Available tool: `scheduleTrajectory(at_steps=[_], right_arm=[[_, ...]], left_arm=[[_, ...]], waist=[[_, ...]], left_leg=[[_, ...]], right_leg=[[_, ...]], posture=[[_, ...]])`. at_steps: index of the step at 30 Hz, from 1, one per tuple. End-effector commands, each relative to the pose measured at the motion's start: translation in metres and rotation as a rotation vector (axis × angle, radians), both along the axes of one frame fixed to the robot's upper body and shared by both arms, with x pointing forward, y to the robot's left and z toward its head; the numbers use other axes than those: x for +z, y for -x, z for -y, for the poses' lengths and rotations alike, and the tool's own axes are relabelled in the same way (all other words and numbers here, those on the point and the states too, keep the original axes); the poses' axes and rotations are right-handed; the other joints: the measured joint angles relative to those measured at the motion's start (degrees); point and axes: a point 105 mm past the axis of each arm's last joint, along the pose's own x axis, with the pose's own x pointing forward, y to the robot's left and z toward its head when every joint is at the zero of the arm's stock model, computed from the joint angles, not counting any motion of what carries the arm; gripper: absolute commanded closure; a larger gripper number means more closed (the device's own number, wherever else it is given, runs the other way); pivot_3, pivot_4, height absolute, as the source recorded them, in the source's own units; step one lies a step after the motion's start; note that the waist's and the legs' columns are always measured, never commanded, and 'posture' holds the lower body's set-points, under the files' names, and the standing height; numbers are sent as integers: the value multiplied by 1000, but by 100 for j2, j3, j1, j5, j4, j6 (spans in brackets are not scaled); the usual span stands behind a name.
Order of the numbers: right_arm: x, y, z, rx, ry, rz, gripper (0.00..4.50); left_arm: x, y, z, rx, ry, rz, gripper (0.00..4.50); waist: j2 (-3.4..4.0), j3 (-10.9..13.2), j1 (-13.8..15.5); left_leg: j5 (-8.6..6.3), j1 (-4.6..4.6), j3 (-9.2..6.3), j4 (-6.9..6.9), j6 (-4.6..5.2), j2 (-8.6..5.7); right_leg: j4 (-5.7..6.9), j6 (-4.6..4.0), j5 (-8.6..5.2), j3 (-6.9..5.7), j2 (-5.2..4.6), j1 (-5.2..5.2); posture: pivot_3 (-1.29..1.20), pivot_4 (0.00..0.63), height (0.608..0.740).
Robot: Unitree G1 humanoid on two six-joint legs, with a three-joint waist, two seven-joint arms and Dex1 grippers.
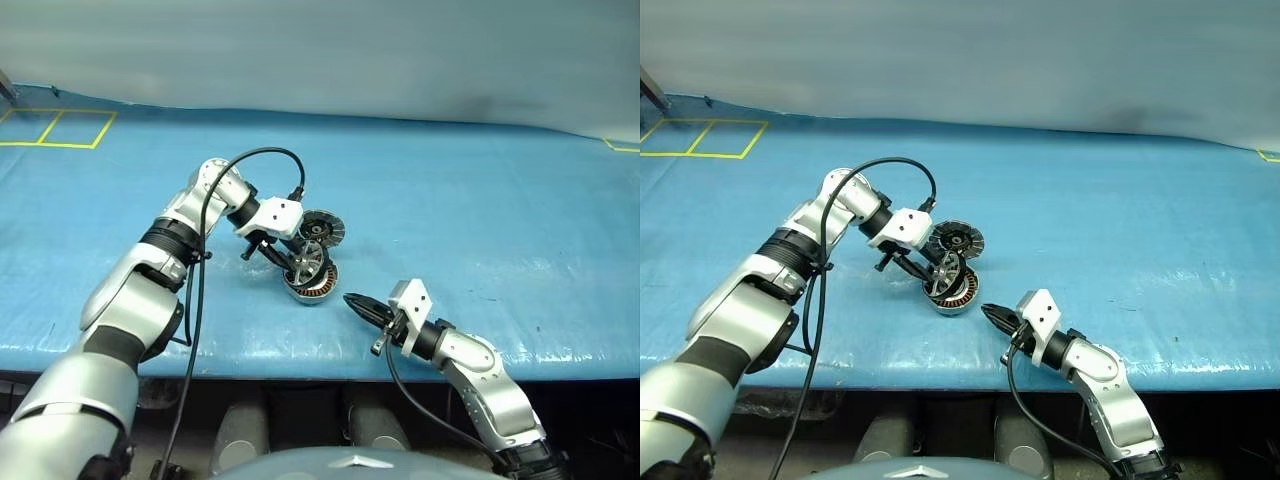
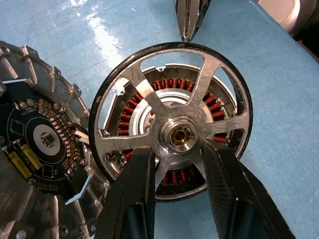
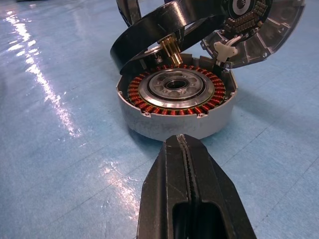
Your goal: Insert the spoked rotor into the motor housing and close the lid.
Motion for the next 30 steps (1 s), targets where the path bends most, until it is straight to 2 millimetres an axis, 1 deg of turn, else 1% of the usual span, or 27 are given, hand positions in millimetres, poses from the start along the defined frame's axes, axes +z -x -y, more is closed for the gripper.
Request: scheduleTrajectory(at_steps=[1,15,19,30], right_arm=[[8,-1,0,-4,-12,40,4500],[6,-1,0,-9,-5,40,4500],[6,-1,0,-7,-3,40,4500],[6,-1,0,-11,1,41,4500]], left_arm=[[9,-2,5,-33,-1,39,3387],[6,-3,3,-30,-20,38,3387],[7,-5,4,-29,-7,62,3387],[7,-5,6,-24,4,57,3387]], waist=[[0,0,0],[0,0,5],[0,0,9],[0,0,16]], left_leg=[[0,0,0,0,0,0],[0,0,0,2,0,0],[0,1,0,2,0,0],[0,0,-1,6,0,-1]], right_leg=[[0,0,0,0,0,0],[0,0,0,0,0,1],[0,0,0,0,0,2],[1,1,1,0,0,4]], posture=[[0,150,740],[0,150,740],[0,150,740],[0,150,740]])
